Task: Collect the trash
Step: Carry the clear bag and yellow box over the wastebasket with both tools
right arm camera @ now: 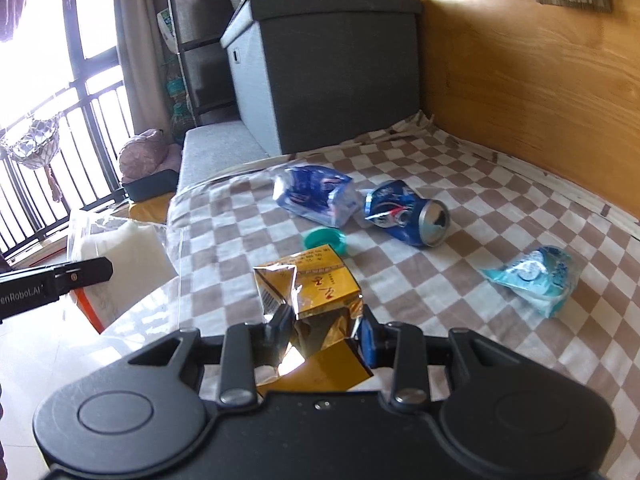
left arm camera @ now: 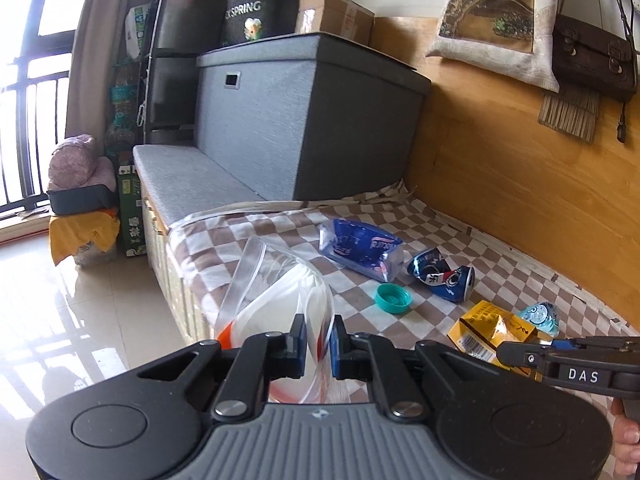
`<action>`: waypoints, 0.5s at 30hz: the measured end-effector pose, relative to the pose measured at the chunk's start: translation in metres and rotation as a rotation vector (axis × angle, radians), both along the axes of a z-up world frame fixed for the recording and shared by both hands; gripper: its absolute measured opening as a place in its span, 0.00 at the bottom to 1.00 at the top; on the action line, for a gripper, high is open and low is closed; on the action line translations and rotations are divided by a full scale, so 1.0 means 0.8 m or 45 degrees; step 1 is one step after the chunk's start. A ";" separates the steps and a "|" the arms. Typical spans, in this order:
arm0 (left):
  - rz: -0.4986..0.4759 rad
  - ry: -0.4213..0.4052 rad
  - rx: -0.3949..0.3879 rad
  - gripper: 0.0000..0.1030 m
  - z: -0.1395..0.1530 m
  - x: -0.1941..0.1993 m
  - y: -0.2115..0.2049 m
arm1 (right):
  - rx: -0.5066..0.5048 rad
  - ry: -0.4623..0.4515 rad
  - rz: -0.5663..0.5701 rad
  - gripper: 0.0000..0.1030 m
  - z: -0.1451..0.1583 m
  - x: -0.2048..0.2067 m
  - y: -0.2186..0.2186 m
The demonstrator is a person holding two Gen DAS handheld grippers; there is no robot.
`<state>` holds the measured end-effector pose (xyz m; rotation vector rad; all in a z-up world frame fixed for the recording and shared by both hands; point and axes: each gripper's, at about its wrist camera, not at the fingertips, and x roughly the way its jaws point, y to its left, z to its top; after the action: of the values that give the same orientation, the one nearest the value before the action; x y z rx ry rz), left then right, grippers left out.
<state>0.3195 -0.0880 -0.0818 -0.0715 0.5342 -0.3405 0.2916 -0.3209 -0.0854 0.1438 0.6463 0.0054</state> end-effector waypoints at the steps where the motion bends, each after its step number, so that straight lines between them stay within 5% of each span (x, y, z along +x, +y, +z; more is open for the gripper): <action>1: 0.009 -0.002 0.003 0.11 0.001 -0.002 0.007 | -0.002 -0.002 0.007 0.34 0.002 0.000 0.007; 15: 0.174 0.059 0.025 0.11 -0.014 -0.013 0.120 | 0.012 0.031 0.166 0.34 -0.008 0.025 0.128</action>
<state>0.3089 0.0080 -0.0934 -0.0969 0.5749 -0.2009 0.3114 -0.2185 -0.0921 0.1108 0.6795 0.1325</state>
